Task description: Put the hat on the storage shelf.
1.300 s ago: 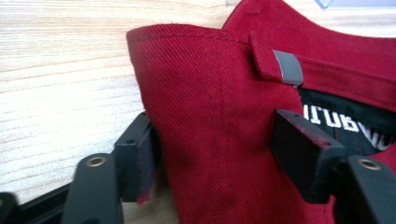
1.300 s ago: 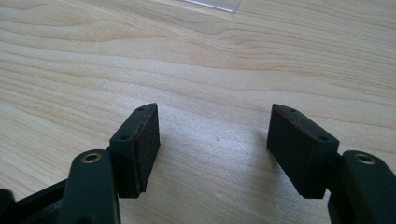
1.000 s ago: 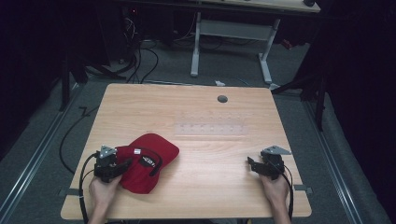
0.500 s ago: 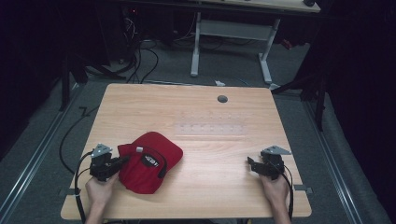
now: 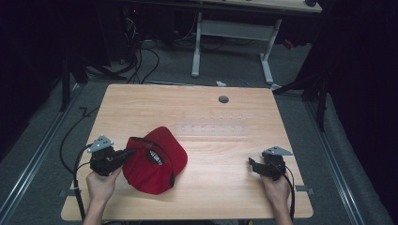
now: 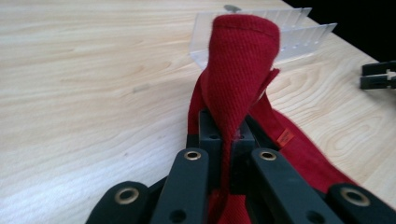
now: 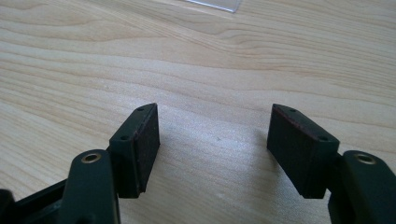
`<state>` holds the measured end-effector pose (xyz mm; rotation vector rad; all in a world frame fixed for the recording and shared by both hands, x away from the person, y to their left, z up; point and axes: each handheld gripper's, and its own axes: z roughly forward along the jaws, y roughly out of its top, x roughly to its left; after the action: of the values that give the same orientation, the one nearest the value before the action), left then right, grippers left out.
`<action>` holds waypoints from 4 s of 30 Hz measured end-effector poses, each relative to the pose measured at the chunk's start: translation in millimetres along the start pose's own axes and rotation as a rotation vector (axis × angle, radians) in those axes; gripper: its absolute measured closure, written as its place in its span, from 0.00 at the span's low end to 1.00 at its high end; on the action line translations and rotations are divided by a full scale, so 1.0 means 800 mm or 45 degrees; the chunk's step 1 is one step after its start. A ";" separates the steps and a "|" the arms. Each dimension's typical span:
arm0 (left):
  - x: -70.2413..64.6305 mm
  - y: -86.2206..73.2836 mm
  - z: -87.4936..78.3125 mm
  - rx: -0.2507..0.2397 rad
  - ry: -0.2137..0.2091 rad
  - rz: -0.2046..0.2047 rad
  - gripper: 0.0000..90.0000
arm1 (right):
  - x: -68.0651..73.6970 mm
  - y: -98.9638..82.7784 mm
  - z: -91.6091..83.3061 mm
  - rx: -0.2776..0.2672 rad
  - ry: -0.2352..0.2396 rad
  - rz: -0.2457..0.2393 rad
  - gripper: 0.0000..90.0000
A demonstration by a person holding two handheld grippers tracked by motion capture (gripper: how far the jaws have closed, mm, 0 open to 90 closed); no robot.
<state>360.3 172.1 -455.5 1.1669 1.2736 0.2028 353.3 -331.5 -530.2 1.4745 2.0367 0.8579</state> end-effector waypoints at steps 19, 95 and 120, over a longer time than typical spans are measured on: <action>-0.049 0.031 -0.006 -0.005 -0.123 0.034 0.98 | 0.002 0.001 0.001 0.007 0.015 -0.011 0.33; -0.217 0.057 0.075 0.113 -0.263 0.073 0.98 | 0.258 0.059 0.008 -0.500 -0.111 -0.649 0.51; -0.194 0.059 0.072 0.124 -0.229 0.021 0.92 | 0.236 0.038 -0.041 -0.545 0.005 -0.891 0.95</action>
<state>373.2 54.5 -330.2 1.2499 1.1256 0.0465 293.0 -151.8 -489.1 0.4738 1.9919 0.8995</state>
